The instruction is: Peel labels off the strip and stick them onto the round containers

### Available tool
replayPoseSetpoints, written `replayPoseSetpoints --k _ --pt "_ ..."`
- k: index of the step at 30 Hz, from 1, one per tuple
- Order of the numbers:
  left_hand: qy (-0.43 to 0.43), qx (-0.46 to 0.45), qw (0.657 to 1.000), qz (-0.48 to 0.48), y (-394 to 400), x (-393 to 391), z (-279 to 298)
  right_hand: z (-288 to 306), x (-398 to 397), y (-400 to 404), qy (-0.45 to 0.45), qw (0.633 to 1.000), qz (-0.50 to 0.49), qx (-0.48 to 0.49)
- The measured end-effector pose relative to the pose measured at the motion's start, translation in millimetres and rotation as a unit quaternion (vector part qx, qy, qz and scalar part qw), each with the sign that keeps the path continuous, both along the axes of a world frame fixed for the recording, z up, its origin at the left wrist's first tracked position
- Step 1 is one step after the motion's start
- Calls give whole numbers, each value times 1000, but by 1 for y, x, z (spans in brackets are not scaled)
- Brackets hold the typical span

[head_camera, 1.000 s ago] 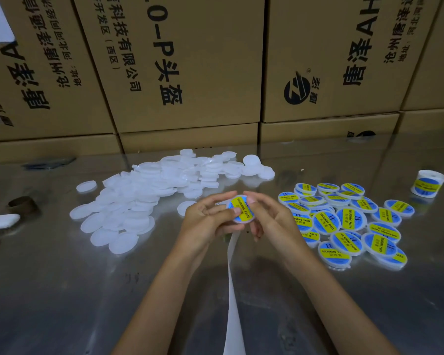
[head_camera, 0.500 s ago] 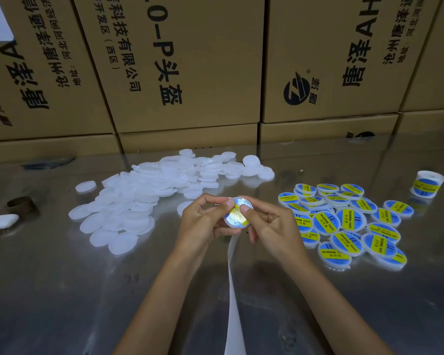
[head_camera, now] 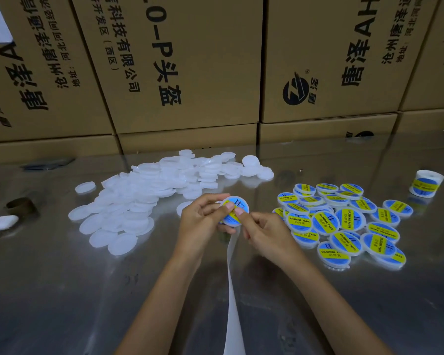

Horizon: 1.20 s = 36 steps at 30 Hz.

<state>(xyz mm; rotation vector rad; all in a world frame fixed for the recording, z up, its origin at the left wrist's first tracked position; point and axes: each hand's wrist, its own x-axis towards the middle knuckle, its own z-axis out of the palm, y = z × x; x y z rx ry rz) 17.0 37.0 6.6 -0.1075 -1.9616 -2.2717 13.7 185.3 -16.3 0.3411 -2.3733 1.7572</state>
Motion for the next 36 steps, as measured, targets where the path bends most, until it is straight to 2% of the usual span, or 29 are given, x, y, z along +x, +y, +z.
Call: replayPoseSetpoints --k 6,10,13,16,19,21,24,27,30,32,34,36 --pt "-10 33 999 9 2 -3 -2 1 0 0 -65 998 3 -24" --pt "-23 81 996 42 -2 -7 -4 3 -4 8 -121 979 -79 -144" --pt "-34 70 989 123 -12 -14 -9 4 -10 20 -173 932 -138 -288" --pt "-39 13 975 219 -22 -20 -18 3 -15 32 -220 859 -165 -431" --pt "-30 -91 950 296 -33 -28 -29 2 -15 36 -231 832 -171 -475" --pt "-24 -221 925 308 -42 -32 -36 2 -15 34 -236 833 -169 -470" --pt "9 -411 883 228 -51 -40 -46 3 -13 30 -241 847 -163 -446" --pt "-23 -527 833 166 -54 -50 -53 4 -11 28 -245 859 -157 -421" --pt "-64 -573 802 160 -53 -59 -57 6 -10 24 -247 878 -154 -380" --pt "-51 -597 781 175 -53 -62 -60 6 -9 21 -244 891 -152 -351" --pt "-7 -585 786 200 -54 -61 -63 7 -9 18 -241 900 -150 -332" --pt "21 -539 813 217 -54 -59 -61 7 -8 16 -232 909 -150 -313"
